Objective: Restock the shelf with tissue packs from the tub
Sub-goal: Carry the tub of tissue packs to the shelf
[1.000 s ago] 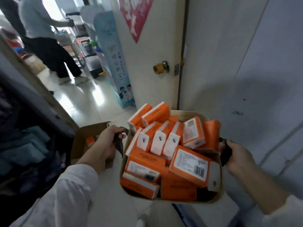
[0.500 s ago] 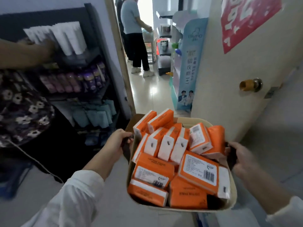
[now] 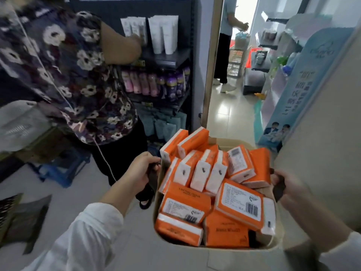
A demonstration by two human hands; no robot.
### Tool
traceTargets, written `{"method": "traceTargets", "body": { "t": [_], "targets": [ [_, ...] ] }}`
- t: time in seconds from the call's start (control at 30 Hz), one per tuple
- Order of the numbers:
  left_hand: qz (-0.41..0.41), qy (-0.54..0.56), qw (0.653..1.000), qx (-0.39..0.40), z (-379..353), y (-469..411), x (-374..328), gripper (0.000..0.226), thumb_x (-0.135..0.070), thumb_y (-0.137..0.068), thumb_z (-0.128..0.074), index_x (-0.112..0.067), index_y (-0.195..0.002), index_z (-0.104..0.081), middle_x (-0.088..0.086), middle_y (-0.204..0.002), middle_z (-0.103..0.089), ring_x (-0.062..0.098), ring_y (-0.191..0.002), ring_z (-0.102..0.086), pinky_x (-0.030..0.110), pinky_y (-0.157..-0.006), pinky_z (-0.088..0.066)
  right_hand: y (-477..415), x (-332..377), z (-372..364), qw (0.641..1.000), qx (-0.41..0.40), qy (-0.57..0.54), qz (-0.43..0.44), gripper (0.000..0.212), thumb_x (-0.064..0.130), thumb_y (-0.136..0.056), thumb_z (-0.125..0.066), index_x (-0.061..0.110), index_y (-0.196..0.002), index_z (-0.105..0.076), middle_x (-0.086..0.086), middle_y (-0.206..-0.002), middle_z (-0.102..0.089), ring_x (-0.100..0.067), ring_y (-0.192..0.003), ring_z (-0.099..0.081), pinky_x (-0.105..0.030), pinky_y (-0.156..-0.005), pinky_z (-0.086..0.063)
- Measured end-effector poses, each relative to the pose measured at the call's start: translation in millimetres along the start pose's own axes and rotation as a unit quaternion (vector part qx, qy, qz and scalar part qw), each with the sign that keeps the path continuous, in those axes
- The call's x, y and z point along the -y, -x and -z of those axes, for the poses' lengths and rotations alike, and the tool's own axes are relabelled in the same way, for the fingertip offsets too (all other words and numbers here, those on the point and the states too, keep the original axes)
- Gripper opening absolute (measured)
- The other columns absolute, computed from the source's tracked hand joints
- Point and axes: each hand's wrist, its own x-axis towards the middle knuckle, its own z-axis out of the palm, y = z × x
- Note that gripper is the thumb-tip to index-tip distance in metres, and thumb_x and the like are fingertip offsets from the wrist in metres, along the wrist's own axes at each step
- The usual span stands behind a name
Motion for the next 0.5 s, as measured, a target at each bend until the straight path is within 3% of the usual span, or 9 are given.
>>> {"method": "traceTargets", "body": {
  "t": [0.37,0.5],
  "targets": [
    [0.004,0.058,0.989,-0.139,54.9,57.4,3.2,0.027,0.004,-0.083,-0.051,-0.013,-0.065,-0.040,0.006,-0.055,-0.043,0.016,-0.052,-0.044,0.029,-0.056,-0.040,-9.1,-6.4,-77.0,0.995,0.063,0.077,-0.023,0.024,0.010,-0.089,-0.051,0.019,-0.069,-0.043,0.006,-0.032,-0.045,-0.005,-0.027,-0.045,-0.013,-0.034,-0.038],
    [-0.006,0.111,0.969,-0.222,62.2,97.2,11.5,0.026,0.005,-0.083,-0.051,-0.012,-0.066,-0.040,0.008,-0.059,-0.044,0.016,-0.054,-0.043,0.031,-0.059,-0.039,-2.0,-11.9,-99.0,0.978,0.132,0.130,-0.095,0.023,0.012,-0.087,-0.053,0.021,-0.068,-0.044,0.003,-0.050,-0.045,-0.008,-0.040,-0.046,-0.023,-0.042,-0.040]
  ]
}}
